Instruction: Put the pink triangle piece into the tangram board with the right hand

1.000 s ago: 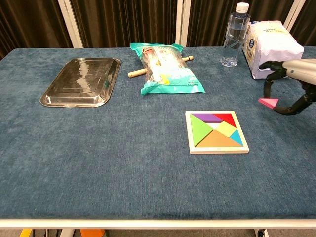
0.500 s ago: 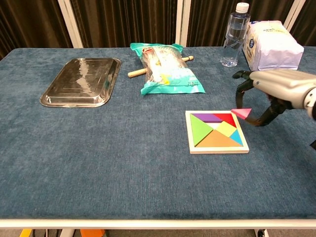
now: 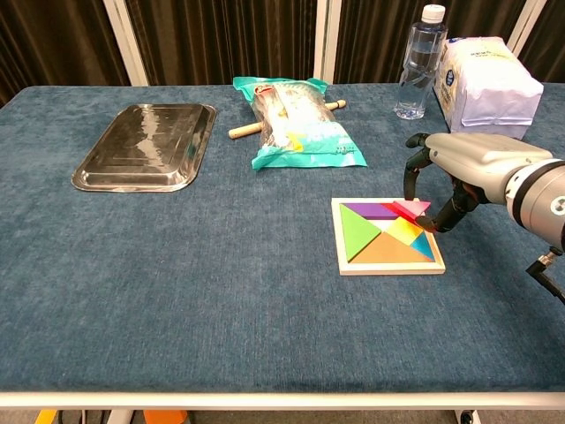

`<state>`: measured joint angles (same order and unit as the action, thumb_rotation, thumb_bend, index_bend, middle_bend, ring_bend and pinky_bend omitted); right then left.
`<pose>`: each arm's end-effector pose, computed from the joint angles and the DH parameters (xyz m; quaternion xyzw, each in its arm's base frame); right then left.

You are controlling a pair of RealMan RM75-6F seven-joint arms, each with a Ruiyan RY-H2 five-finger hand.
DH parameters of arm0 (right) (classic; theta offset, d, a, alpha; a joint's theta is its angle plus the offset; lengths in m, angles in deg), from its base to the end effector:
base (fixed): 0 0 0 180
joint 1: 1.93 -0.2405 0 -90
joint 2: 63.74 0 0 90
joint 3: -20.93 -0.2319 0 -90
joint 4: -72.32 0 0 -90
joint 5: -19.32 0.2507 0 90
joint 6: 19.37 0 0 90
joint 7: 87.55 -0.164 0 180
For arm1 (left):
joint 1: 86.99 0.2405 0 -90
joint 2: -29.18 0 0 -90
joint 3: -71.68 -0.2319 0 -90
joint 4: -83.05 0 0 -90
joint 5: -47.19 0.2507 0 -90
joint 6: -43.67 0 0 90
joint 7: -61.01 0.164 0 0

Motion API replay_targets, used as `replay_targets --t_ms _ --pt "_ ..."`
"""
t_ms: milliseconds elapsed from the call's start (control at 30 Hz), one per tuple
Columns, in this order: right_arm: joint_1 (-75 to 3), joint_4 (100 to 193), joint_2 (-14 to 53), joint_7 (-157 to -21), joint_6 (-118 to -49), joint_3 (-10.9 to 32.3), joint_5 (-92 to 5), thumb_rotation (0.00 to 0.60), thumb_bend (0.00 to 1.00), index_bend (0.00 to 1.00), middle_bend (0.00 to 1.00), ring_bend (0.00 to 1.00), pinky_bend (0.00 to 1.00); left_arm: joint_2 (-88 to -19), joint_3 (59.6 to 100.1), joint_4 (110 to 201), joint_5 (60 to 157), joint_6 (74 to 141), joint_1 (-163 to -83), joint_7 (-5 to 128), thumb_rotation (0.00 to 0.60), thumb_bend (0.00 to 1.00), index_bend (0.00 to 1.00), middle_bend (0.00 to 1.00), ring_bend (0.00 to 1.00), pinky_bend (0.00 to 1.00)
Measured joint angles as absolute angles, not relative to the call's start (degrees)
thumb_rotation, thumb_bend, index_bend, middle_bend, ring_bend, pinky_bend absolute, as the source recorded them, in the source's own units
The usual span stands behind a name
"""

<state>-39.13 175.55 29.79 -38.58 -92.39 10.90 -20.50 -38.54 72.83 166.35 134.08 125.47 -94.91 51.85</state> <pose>-0.1154 -0.2814 -0.0721 0.6948 -0.4542 0.2602 0.4932 -0.3274 0.2147 0.0960 -0.6074 -0.4138 -0.3979 0.5491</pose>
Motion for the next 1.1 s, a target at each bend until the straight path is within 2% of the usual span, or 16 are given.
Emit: replay_targets --t_ms 700,1100 --pt "-43.84 174.62 35.63 -30.71 -98.79 8.58 -13.10 0.600 0.32 0.55 0.00 0.00 0.00 -38.56 72.43 165.81 134.08 125.53 -94.41 50.51 0.600 0.00 0.00 0.00 0.00 0.00" --pt "-45.05 171.94 38.89 -30.26 -98.98 7.94 -11.30 0.600 0.32 0.55 0.00 0.00 0.00 -38.47 72.41 165.13 134.00 125.60 -94.20 49.43 0.600 0.00 0.00 0.00 0.00 0.00"
